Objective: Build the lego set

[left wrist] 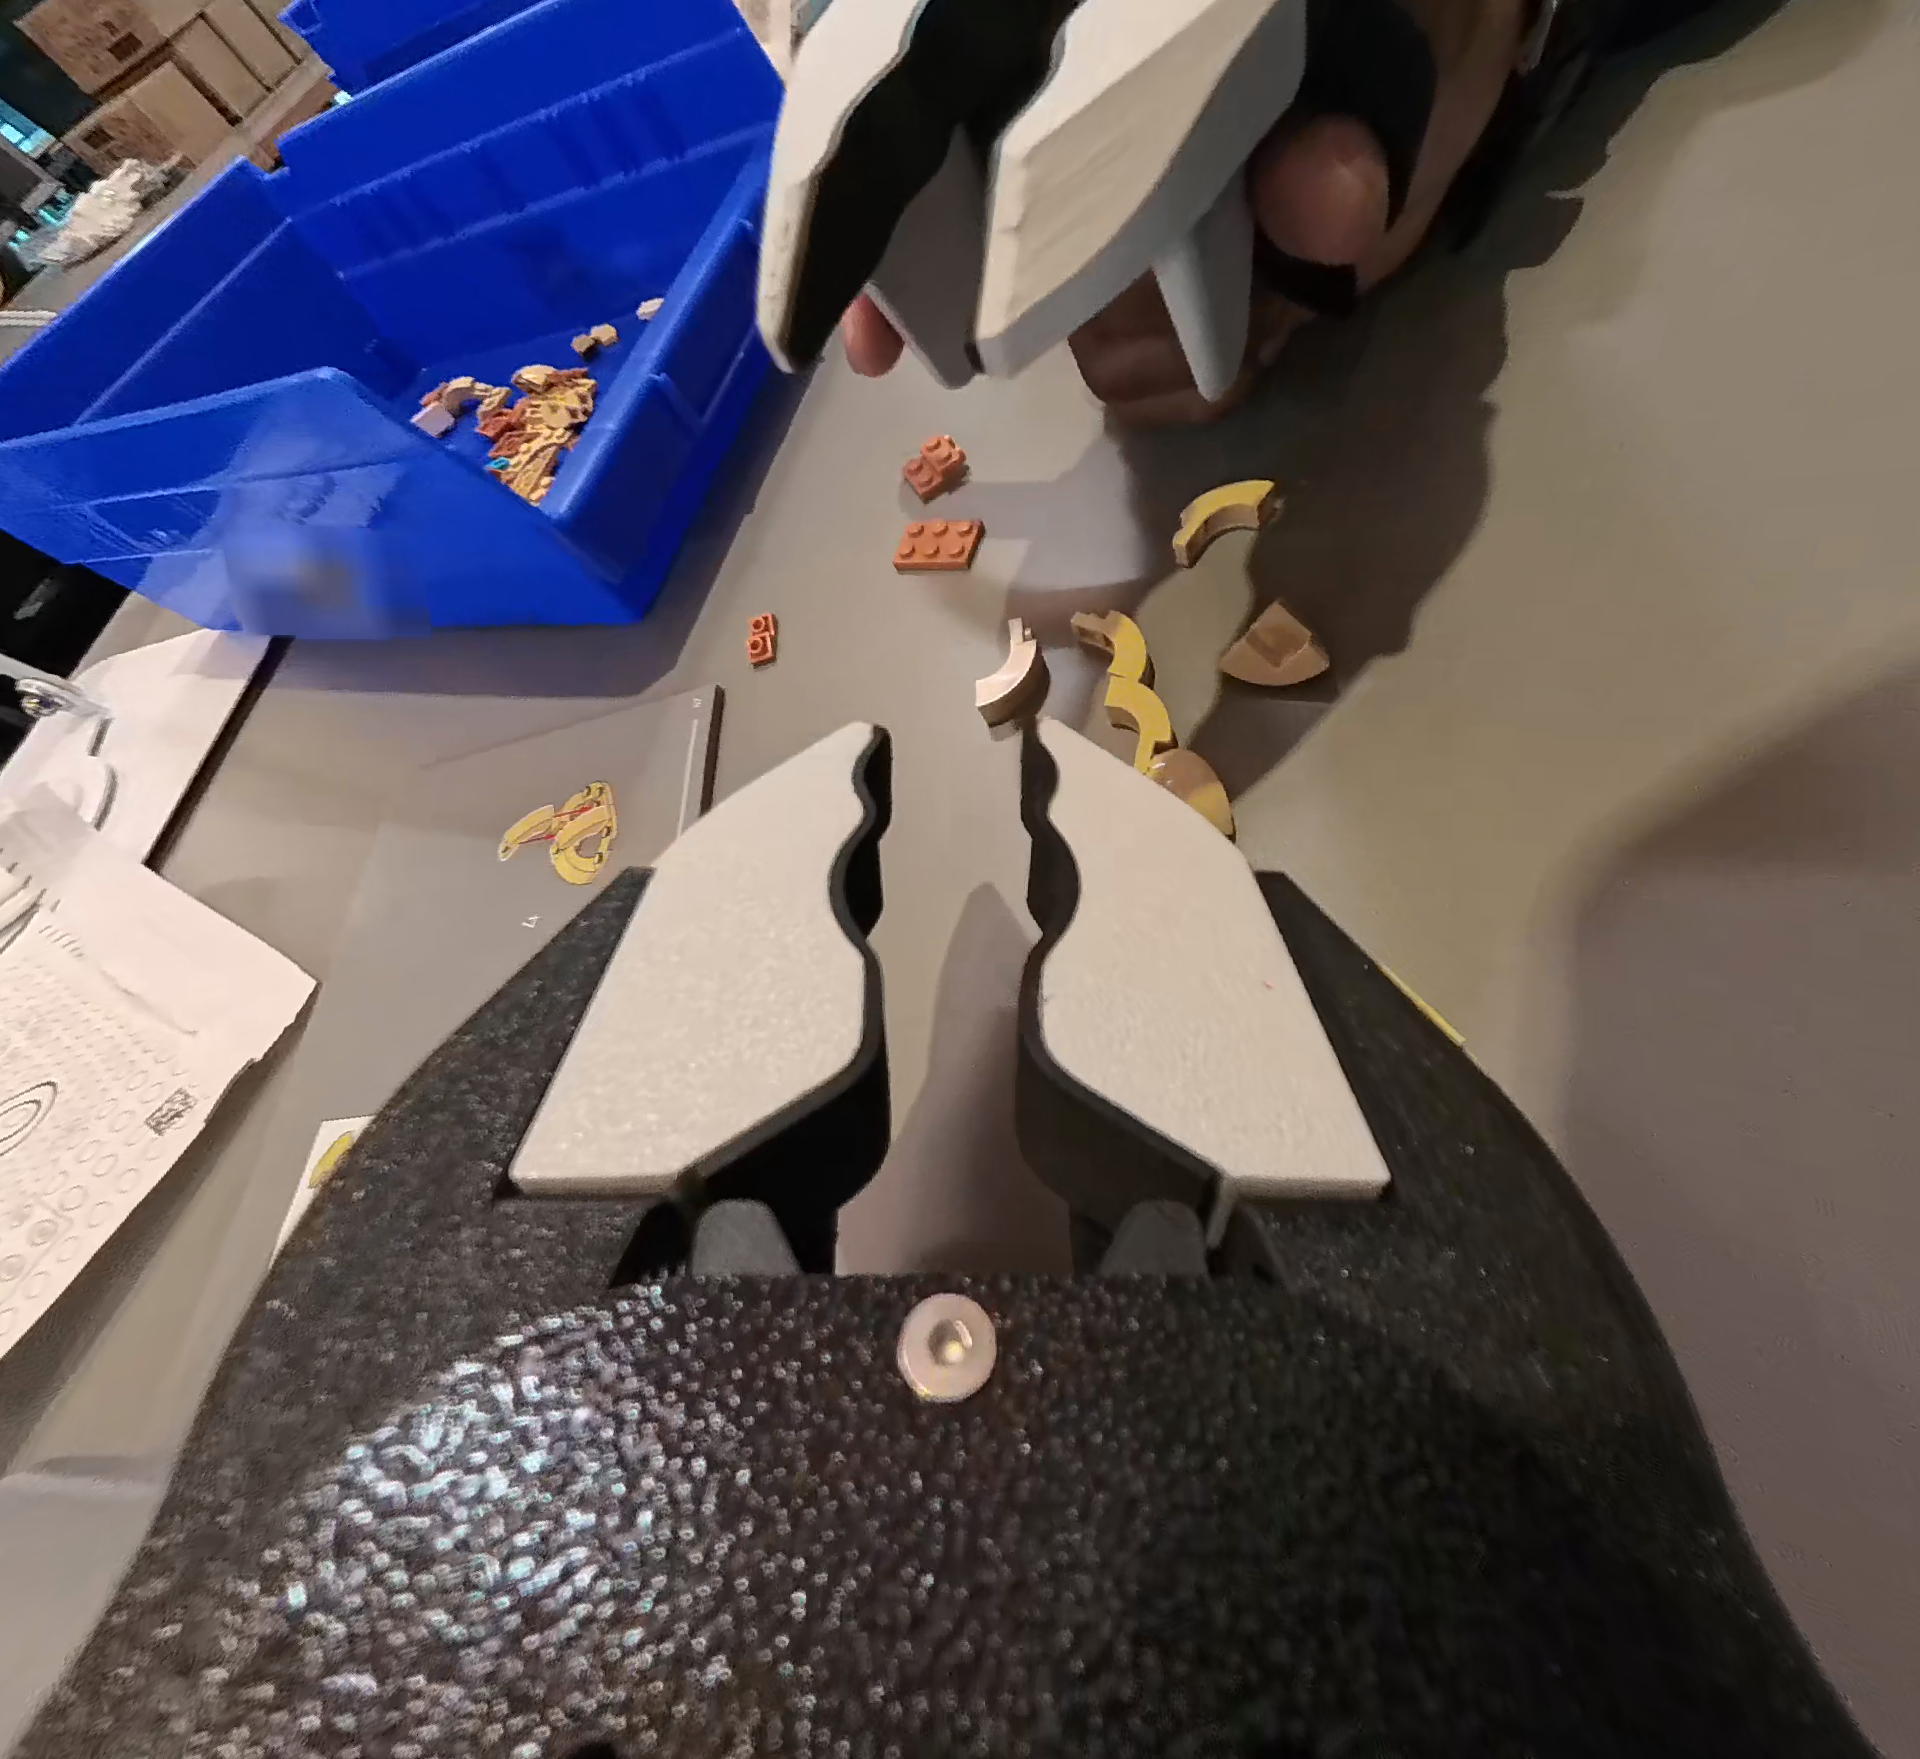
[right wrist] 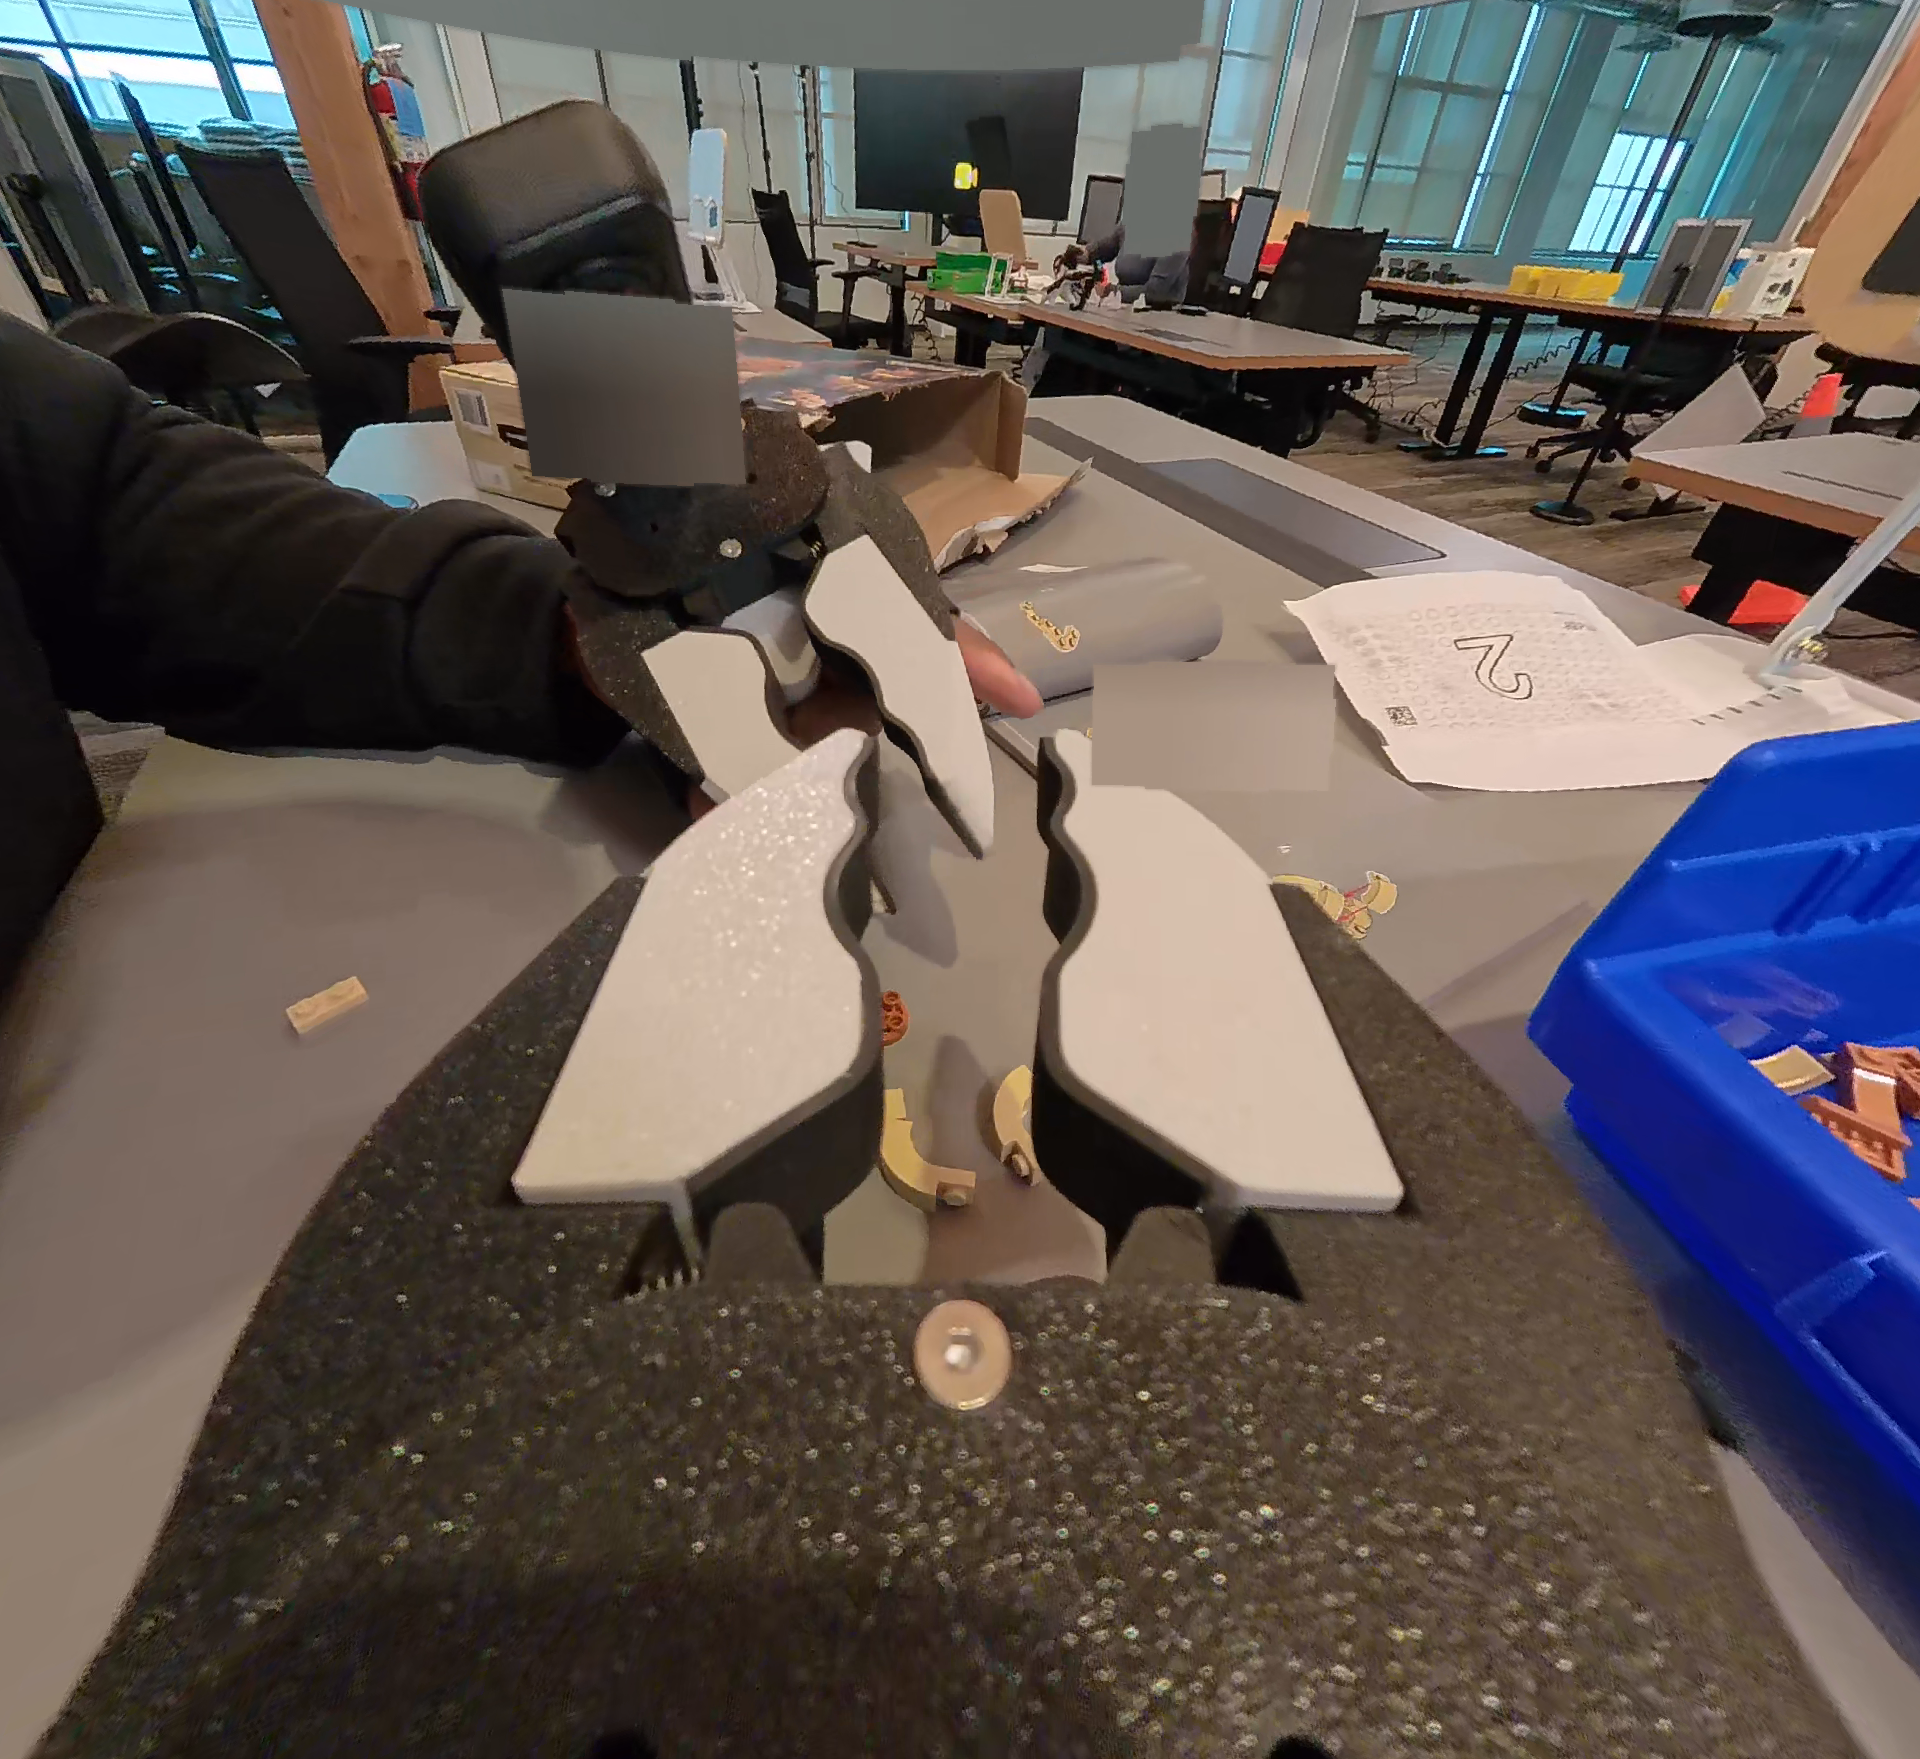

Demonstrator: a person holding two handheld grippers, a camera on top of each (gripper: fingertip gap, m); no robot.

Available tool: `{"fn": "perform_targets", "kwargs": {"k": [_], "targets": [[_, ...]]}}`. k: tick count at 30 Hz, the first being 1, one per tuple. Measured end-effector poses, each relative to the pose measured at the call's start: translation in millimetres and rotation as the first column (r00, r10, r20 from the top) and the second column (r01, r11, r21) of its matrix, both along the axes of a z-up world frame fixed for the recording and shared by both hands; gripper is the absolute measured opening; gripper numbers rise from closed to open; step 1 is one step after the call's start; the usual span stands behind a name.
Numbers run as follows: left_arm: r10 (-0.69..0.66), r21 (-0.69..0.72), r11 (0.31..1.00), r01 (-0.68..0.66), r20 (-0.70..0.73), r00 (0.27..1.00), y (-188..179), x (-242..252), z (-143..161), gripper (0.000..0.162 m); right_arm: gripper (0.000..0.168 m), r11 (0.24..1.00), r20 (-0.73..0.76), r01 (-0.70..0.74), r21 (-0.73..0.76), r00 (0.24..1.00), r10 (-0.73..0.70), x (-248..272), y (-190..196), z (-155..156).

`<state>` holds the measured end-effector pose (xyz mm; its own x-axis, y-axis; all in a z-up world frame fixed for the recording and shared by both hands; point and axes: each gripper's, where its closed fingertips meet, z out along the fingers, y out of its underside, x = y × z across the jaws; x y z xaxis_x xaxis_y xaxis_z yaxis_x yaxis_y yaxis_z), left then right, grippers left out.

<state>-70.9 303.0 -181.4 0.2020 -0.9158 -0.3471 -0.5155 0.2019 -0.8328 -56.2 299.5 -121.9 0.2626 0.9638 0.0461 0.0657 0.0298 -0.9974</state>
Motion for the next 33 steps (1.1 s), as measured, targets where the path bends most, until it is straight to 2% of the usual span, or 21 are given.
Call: {"fn": "perform_targets", "kwargs": {"k": [33], "targets": [[-0.034, -0.096, 0.995, 0.023, -0.121, 0.992, -5, 0, -20, 0.024, 0.028, 0.998, 0.005, 0.004, -0.067, 1.0, -0.003, 2, 6, -3]]}}
